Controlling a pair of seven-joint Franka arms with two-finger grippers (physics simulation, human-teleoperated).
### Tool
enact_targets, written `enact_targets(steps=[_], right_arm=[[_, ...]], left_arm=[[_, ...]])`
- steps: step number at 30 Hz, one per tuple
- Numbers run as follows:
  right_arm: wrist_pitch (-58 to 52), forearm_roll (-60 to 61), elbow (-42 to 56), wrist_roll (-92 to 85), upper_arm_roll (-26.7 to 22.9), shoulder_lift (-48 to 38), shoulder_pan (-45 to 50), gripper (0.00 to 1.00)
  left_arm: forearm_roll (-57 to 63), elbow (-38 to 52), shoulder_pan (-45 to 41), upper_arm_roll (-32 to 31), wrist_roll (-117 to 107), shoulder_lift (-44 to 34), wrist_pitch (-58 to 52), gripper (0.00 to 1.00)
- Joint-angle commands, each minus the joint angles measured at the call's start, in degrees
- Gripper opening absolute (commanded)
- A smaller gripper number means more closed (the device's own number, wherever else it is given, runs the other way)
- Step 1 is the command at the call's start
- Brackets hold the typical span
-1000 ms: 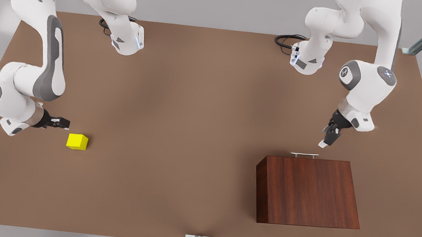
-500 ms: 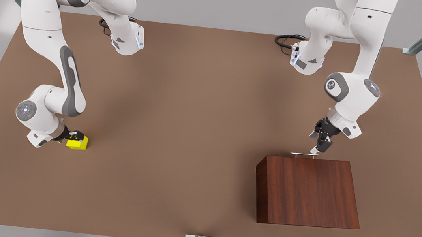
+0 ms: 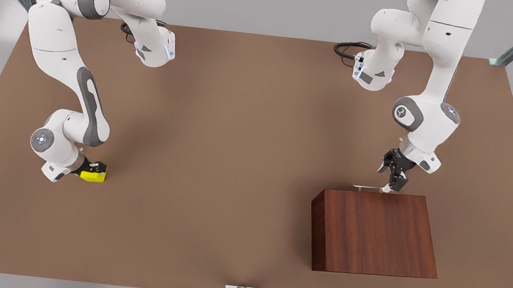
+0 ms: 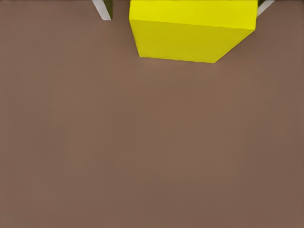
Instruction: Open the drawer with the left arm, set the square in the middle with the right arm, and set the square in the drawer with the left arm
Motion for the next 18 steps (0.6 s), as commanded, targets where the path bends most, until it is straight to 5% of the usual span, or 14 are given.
enact_targets(steps=[1, 3, 18], right_arm=[[0.0, 0.0, 0.0, 0.0, 0.0, 0.0, 0.0, 0.86], [0.0, 0.0, 0.0, 0.0, 0.0, 0.0, 0.0, 0.74], [-0.2, 0.0, 0.5, 1.9, 0.6, -0.2, 0.1, 0.62]], left_arm=[[0.0, 0.0, -0.3, 0.0, 0.0, 0.0, 0.0, 1.0], [0.0, 0.0, -0.4, 0.0, 0.0, 0.0, 0.0, 1.0], [-0.3, -0.2, -1.2, 0.0, 0.0, 1.7, 0.0, 1.0]])
